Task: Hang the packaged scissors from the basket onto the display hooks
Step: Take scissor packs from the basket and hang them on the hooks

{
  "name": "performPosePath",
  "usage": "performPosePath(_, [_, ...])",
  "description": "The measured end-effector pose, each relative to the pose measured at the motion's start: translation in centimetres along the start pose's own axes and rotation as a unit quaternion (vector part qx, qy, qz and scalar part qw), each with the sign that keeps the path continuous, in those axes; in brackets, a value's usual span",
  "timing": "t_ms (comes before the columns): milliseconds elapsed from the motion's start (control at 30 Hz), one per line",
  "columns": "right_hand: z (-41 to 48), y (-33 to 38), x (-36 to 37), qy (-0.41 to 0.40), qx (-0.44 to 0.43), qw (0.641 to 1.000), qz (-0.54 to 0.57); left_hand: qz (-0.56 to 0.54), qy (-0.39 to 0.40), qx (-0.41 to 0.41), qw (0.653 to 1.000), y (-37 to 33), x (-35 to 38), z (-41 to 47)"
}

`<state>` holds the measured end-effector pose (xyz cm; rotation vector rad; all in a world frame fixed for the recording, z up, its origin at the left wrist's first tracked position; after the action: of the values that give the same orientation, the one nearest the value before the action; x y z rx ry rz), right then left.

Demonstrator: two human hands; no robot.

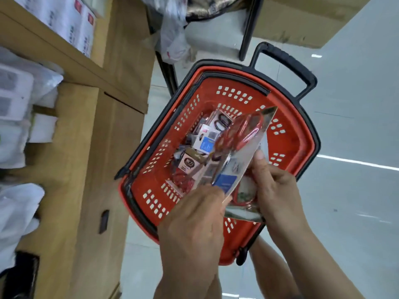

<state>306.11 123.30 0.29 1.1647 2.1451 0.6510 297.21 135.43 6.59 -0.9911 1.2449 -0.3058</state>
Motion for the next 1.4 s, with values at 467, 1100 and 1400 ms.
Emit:
performPosePath(467, [-6.4, 5.3, -0.9, 0.049, 0.015, 0.998, -0.027, -0.107, 0.170, -0.149, 0.968, -3.4, -4.7, -2.5])
performPosePath(1100, [-21.2, 27.0, -12.5, 0.099, -0.318, 0.940, -0.078, -0.307, -0.254, -0.317, 0.860, -20.1, -26.5, -8.8])
performPosePath(1400, [-32.4, 38.2, -10.3, 0.219, -0.601, 0.724, -0.260, 0.038, -0.130, -0.216, 0.967, -33.0, -39.4, -14.6])
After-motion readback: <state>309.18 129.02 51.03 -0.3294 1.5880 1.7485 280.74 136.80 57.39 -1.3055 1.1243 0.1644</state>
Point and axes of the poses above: each hand's wrist, its own z-axis towards the middle knuckle, its own x-axis out of the palm, y = z × x, the point moved 8 cm from there along z, towards the middle knuckle, and after that the axes turned 10 degrees about -z, right-handed, at the moved point
